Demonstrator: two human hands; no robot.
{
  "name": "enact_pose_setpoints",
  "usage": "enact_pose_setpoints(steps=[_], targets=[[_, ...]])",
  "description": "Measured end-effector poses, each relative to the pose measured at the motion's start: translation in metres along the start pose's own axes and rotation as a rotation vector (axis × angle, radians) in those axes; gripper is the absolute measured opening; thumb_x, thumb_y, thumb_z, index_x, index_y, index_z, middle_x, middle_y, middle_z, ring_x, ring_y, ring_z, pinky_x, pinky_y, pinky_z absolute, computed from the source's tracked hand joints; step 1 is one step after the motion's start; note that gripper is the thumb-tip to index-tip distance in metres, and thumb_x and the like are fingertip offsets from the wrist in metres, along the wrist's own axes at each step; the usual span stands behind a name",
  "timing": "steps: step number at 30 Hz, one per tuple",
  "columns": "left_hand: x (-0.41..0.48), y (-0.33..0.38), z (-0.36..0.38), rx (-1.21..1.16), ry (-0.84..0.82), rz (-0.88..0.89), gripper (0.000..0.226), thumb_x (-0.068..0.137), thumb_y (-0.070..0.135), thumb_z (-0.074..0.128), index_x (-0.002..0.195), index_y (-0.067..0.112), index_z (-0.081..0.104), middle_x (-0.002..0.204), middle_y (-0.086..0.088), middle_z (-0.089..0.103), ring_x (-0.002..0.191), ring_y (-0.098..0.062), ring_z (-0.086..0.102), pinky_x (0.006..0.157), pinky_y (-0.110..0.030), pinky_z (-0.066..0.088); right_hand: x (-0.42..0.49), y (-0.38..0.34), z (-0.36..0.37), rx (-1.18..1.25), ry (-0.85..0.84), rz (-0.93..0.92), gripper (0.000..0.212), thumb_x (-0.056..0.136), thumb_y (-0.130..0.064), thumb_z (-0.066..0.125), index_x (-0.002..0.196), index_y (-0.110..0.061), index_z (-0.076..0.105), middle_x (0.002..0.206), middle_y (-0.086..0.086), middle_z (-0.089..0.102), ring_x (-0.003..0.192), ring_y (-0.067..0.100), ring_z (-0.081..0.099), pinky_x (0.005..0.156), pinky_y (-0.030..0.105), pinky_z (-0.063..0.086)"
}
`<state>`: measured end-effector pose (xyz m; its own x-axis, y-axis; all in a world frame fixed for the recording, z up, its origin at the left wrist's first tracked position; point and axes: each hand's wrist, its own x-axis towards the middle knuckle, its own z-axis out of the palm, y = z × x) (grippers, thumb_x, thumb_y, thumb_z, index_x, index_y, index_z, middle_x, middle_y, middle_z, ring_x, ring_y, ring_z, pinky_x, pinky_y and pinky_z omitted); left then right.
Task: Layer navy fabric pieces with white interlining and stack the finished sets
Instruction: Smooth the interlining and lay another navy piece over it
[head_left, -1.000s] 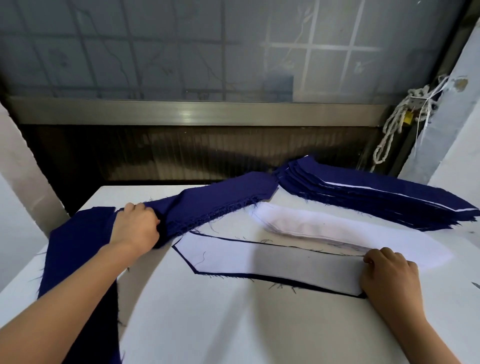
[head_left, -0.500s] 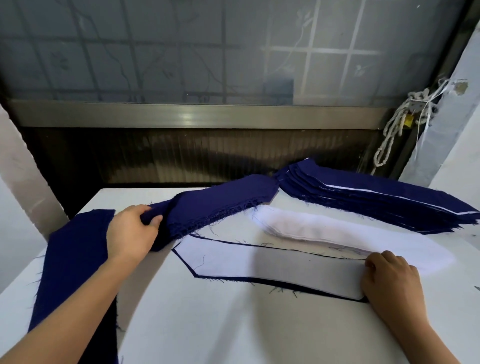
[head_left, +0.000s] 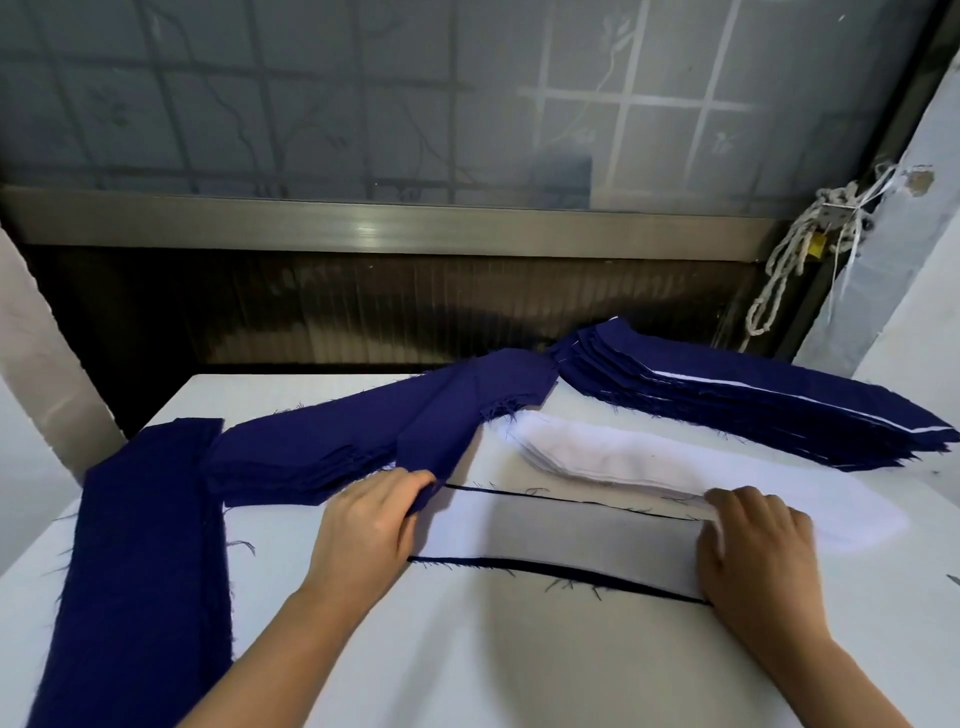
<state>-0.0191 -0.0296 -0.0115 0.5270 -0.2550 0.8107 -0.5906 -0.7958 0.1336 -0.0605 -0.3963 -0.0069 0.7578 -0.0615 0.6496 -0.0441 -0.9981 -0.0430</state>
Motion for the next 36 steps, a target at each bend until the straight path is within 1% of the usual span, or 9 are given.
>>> enact_pose_setpoints(steps=[7, 9, 11, 13, 19, 23, 27, 31, 36], targets=[[0.003, 0.010, -0.003, 0.064, 0.028, 0.210, 0.029, 0.092, -0.002, 0.032, 0.103, 0.011, 0.055, 0.073, -0.006, 0.059, 0.057, -0.025, 0.051, 0.047, -0.036, 0.045, 0.028, -0.146, -0.005, 0.285, -0.157, -0.445, 0.079, 0.073, -0.021, 0.073, 0.143, -0.019, 0.035, 0.143, -0.003, 0.049, 0.137, 0.016, 0.041, 0.114, 0.045, 0.019], [0.003, 0.010, -0.004, 0.074, 0.032, 0.240, 0.012, 0.093, 0.004, 0.051, 0.101, 0.011, 0.055, 0.072, -0.007, 0.057, 0.056, -0.026, 0.049, 0.047, -0.036, 0.044, 0.039, -0.178, -0.001, 0.387, -0.232, -0.524, 0.073, 0.073, -0.012, 0.069, 0.140, -0.019, 0.041, 0.138, -0.005, 0.054, 0.140, 0.014, 0.036, 0.119, 0.042, 0.012], [0.002, 0.010, -0.005, 0.070, 0.043, 0.220, 0.020, 0.085, 0.005, 0.066, 0.100, 0.012, 0.055, 0.070, -0.006, 0.056, 0.056, -0.025, 0.048, 0.048, -0.036, 0.044, 0.050, -0.198, 0.004, 0.386, -0.310, -0.589, 0.048, 0.075, -0.008, 0.062, 0.122, -0.016, 0.057, 0.121, -0.002, 0.065, 0.137, 0.015, 0.041, 0.120, 0.038, 0.001], [0.002, 0.009, -0.007, 0.052, 0.070, 0.141, 0.016, 0.090, 0.002, 0.047, 0.099, 0.011, 0.057, 0.068, -0.006, 0.055, 0.054, -0.024, 0.048, 0.047, -0.035, 0.043, 0.060, -0.203, 0.009, 0.321, -0.351, -0.600, 0.026, 0.082, -0.009, 0.057, 0.106, -0.016, 0.065, 0.107, 0.000, 0.070, 0.130, 0.015, 0.048, 0.118, 0.033, -0.007], [-0.001, -0.001, -0.014, -0.153, 0.262, -0.561, 0.018, 0.096, -0.003, 0.051, 0.104, 0.002, 0.066, 0.075, 0.007, 0.059, 0.060, -0.013, 0.053, 0.063, -0.019, 0.040, 0.070, -0.133, 0.010, 0.161, -0.178, -0.484, 0.021, 0.075, -0.002, 0.062, 0.088, -0.016, 0.069, 0.079, -0.001, 0.066, 0.084, 0.019, 0.063, 0.120, 0.034, 0.014], [0.002, -0.004, -0.012, -0.182, 0.290, -0.658, 0.018, 0.099, 0.012, 0.050, 0.105, 0.004, 0.065, 0.067, 0.008, 0.056, 0.060, -0.008, 0.053, 0.061, -0.020, 0.039, 0.056, -0.058, 0.003, 0.191, -0.033, -0.325, 0.022, 0.072, 0.001, 0.073, 0.090, -0.013, 0.070, 0.076, -0.001, 0.067, 0.076, 0.020, 0.065, 0.112, 0.046, 0.031], [0.003, -0.007, -0.011, -0.224, 0.269, -0.777, 0.019, 0.098, 0.029, 0.058, 0.086, 0.015, 0.062, 0.064, 0.010, 0.058, 0.059, -0.009, 0.055, 0.059, -0.027, 0.040, 0.029, -0.004, 0.000, 0.231, 0.078, -0.077, 0.018, 0.076, 0.001, 0.075, 0.090, -0.009, 0.070, 0.076, 0.001, 0.068, 0.075, 0.026, 0.065, 0.108, 0.045, 0.032], [0.005, -0.015, -0.011, -0.260, 0.217, -0.941, 0.038, 0.088, 0.045, 0.070, 0.066, 0.020, 0.051, 0.054, 0.006, 0.052, 0.051, -0.012, 0.047, 0.054, -0.027, 0.038, 0.004, 0.010, -0.001, 0.454, -0.025, 0.316, 0.016, 0.088, -0.010, 0.067, 0.102, -0.016, 0.064, 0.084, -0.007, 0.059, 0.115, 0.029, 0.043, 0.100, 0.049, 0.039], [0.003, -0.018, -0.010, -0.379, 0.159, -0.954, 0.032, 0.094, 0.037, 0.064, 0.067, 0.022, 0.053, 0.055, 0.014, 0.056, 0.053, -0.006, 0.050, 0.055, -0.022, 0.040, 0.001, 0.005, -0.008, 0.525, 0.001, 0.469, 0.034, 0.090, -0.011, 0.061, 0.122, -0.014, 0.050, 0.080, -0.001, 0.052, 0.106, 0.027, 0.039, 0.080, 0.041, 0.040]])
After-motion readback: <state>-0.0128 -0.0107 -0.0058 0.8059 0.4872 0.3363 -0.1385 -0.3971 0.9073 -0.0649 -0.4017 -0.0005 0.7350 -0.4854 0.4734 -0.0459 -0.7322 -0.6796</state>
